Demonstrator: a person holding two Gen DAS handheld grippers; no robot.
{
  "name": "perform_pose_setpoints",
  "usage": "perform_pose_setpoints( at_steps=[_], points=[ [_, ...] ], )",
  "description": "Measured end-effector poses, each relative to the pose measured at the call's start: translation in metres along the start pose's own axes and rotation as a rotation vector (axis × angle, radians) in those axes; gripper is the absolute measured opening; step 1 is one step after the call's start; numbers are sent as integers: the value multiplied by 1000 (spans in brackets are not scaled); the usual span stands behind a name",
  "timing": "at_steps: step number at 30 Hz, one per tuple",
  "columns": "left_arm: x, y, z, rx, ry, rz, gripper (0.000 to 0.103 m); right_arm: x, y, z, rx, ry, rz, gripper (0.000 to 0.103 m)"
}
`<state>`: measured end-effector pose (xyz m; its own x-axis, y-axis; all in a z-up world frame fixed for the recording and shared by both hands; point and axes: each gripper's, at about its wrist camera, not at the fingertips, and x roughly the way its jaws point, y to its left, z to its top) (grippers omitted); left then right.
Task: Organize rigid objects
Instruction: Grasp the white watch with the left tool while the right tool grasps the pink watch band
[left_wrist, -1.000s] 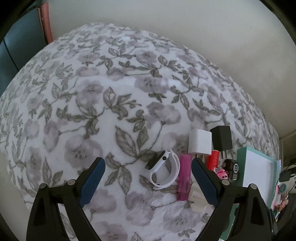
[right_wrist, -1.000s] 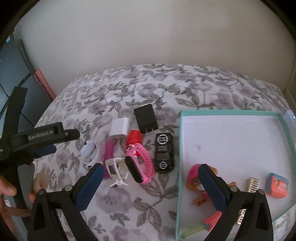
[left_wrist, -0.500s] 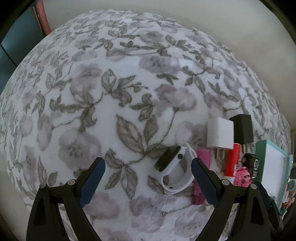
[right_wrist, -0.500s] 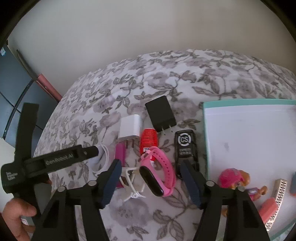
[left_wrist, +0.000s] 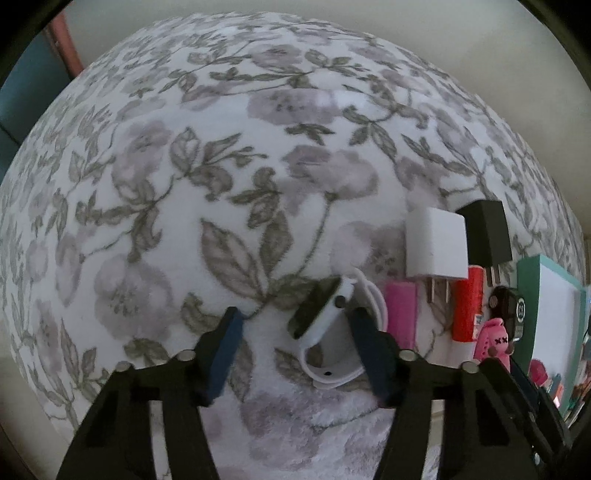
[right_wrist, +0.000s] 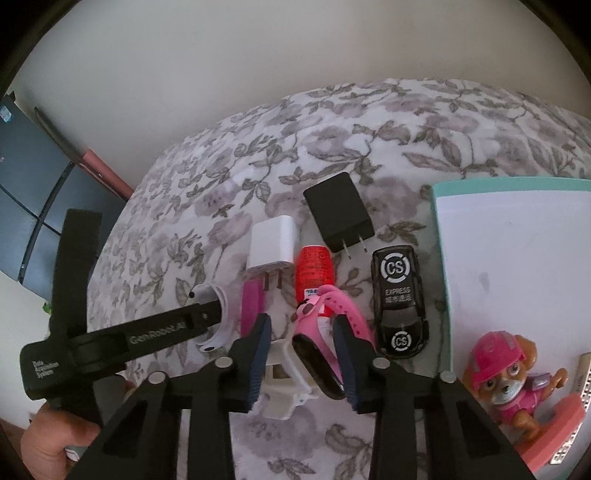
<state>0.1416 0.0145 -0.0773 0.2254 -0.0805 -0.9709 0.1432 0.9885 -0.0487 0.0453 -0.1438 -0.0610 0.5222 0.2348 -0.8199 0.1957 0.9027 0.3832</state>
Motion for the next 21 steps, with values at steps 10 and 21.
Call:
perform_pose_setpoints(
  at_steps=[10, 21],
  points=[
    [1, -15, 1, 23, -14, -14, 23, 2, -8, -3, 43, 8, 36, 19],
    [-15, 4, 1, 9, -43, -36, 19, -5, -10, -1, 52, -6, 44, 17]
  ],
)
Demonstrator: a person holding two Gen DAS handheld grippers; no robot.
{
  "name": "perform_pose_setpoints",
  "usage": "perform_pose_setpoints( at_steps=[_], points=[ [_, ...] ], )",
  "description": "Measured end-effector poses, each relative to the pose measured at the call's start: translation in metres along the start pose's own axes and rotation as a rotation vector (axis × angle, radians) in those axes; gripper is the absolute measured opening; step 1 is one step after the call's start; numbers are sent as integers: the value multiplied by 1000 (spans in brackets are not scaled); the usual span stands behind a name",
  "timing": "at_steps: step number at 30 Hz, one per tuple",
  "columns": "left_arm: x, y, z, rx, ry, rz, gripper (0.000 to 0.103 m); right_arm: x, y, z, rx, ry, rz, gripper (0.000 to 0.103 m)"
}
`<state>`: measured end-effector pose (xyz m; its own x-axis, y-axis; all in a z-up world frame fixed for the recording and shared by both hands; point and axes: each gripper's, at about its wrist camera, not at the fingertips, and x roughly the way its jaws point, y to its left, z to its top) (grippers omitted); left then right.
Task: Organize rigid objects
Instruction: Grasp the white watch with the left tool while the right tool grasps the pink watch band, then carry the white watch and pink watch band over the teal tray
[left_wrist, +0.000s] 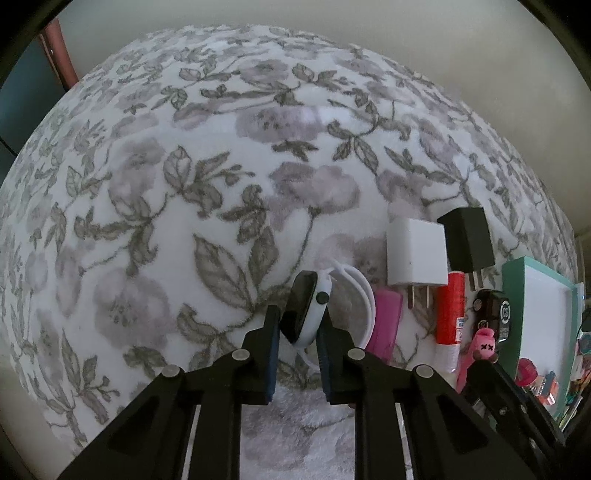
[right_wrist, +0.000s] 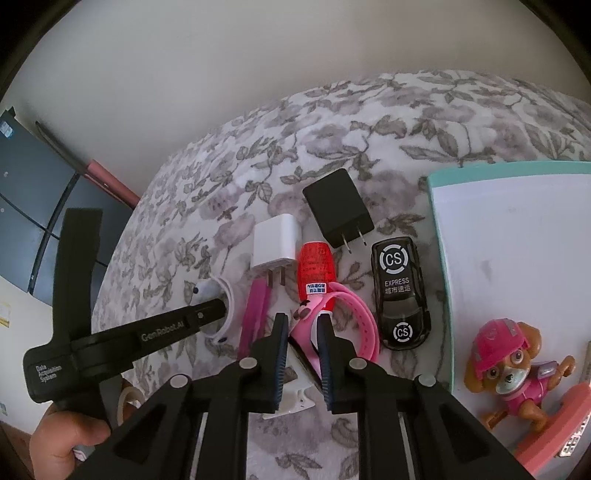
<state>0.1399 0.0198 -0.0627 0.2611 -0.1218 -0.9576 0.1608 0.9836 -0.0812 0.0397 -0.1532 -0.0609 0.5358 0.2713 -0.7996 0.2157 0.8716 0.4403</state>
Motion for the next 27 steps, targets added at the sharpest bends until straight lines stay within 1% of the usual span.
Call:
perform_pose_setpoints(
  at_steps=[9, 15, 21, 23, 27],
  points=[
    [-30, 1, 8, -3, -68, -16, 19, -14, 0, 5, 15, -40, 19, 17],
    [-55, -8, 11, 3, -156, -25, 19, -34, 4, 11, 7, -99, 10, 17],
    [-74, -31, 7, 50, -213, -45, 19, -59, 4, 16, -17, -161, -40, 17],
    [-76, -39, 3, 63, -232, -49, 19, -64, -3, 17, -17, -173, -66, 17],
    [-78, -58, -3, 100, -236, -61, 19, -75, -22, 18, 23, -194, -118, 17]
  ],
)
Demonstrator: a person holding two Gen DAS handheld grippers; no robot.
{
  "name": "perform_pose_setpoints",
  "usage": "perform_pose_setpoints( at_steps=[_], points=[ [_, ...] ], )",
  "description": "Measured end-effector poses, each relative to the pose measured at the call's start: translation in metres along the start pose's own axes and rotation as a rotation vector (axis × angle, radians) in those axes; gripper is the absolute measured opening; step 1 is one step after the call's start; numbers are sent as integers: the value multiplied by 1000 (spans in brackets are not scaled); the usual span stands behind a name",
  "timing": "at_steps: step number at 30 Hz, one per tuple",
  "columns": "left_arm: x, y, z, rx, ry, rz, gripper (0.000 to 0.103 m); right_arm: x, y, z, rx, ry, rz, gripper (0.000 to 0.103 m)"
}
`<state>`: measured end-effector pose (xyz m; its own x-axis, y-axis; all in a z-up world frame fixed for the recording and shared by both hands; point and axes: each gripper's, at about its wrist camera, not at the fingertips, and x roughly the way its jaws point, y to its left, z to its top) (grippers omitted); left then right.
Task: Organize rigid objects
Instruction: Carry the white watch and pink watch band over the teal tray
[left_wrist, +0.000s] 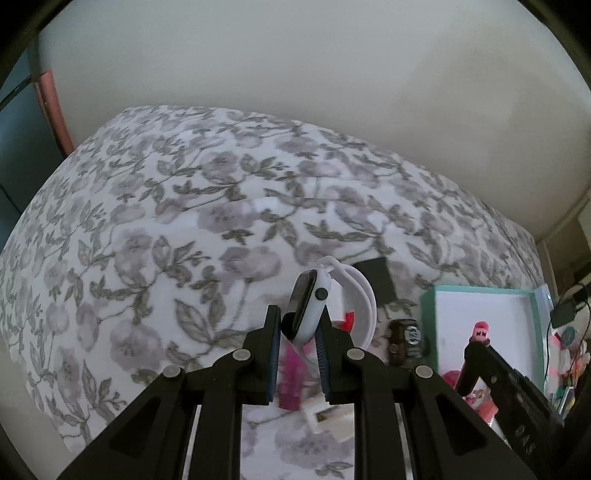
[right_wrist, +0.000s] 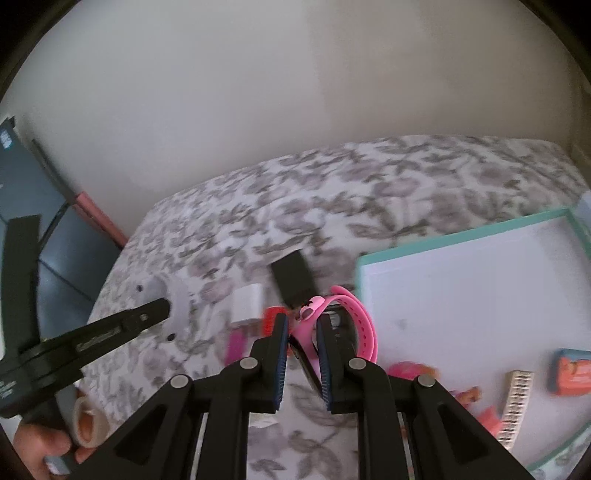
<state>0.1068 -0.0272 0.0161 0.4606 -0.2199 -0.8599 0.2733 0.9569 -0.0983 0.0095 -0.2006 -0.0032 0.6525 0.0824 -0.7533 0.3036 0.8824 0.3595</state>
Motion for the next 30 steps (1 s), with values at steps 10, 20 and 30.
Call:
perform_pose_setpoints(
  at_steps=[10, 20, 30],
  points=[
    [-1, -70, -19, 89, 25, -121, 19, -21, -64, 3, 158, -39, -105, 17],
    [2, -141, -41, 223, 23, -181, 19, -46, -113, 1, 226, -77, -258, 17],
    [14, -193, -63, 328, 10, -209, 19, -64, -145, 0, 264, -101, -351, 17]
  ],
)
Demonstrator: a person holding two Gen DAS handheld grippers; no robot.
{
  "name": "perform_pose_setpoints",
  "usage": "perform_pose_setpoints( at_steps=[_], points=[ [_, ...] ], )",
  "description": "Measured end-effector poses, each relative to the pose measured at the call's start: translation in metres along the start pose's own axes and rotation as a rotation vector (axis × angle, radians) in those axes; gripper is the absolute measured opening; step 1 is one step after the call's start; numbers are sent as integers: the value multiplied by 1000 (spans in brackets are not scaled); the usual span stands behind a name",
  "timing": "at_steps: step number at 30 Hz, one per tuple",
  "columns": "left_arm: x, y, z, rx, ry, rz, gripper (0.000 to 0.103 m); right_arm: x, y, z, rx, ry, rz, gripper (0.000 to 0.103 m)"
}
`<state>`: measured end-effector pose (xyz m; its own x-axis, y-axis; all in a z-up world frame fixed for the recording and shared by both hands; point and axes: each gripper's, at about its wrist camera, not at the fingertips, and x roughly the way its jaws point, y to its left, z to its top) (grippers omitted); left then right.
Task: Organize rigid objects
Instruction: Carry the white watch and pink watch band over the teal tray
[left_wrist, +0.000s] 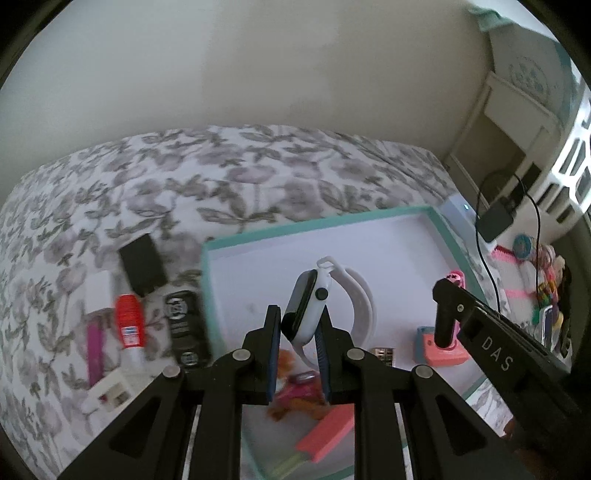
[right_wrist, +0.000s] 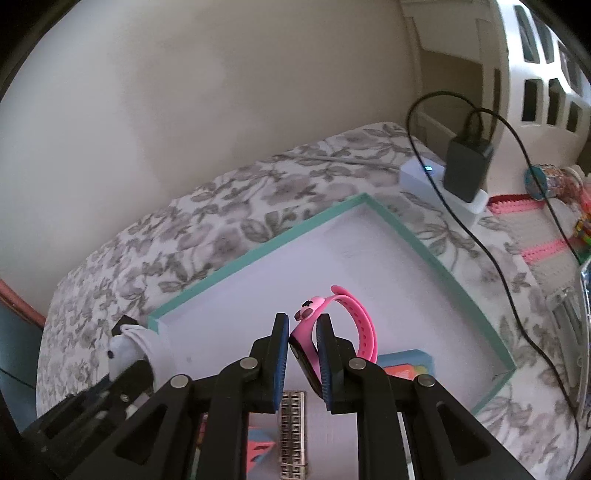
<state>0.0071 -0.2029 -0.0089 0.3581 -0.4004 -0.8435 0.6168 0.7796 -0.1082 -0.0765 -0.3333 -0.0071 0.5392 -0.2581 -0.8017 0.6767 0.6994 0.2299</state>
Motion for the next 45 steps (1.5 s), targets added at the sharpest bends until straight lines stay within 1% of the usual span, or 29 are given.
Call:
perform_pose_setpoints(
  at_steps=[3, 5, 8, 13, 21, 27, 29, 33, 34, 45],
  points=[
    [6, -14, -2, 31, -1, -4, 19, 1, -1, 0, -3, 4, -2, 17],
    [9, -14, -2, 23, 3, -9, 19, 3, -4, 0, 5, 7, -3, 17],
    [17, -12, -3, 18, 18, -7, 19, 5, -10, -1, 15, 16, -3, 17],
    [27, -5, -5, -6, 40, -14, 19, 8, -6, -2, 3, 25, -10, 17],
    [32, 0, -7, -20, 63, -25, 19, 12, -3, -5, -8, 41, -11, 17],
    [35, -1, -8, -12, 79, -27, 19, 15, -1, -6, -20, 48, -11, 17],
    [35, 0, -8, -18, 84, -27, 20, 14, -1, -6, -24, 46, -15, 17],
    [34, 4, -5, -47, 99, -54, 38, 15, -1, -6, -15, 56, -12, 20],
    [33, 4, -5, -49, 99, -55, 40, 14, -1, -6, -14, 57, -10, 20],
    [14, 17, 6, -72, 80, -38, 41, 0, 5, 0, -35, 27, -10, 19]
  ],
)
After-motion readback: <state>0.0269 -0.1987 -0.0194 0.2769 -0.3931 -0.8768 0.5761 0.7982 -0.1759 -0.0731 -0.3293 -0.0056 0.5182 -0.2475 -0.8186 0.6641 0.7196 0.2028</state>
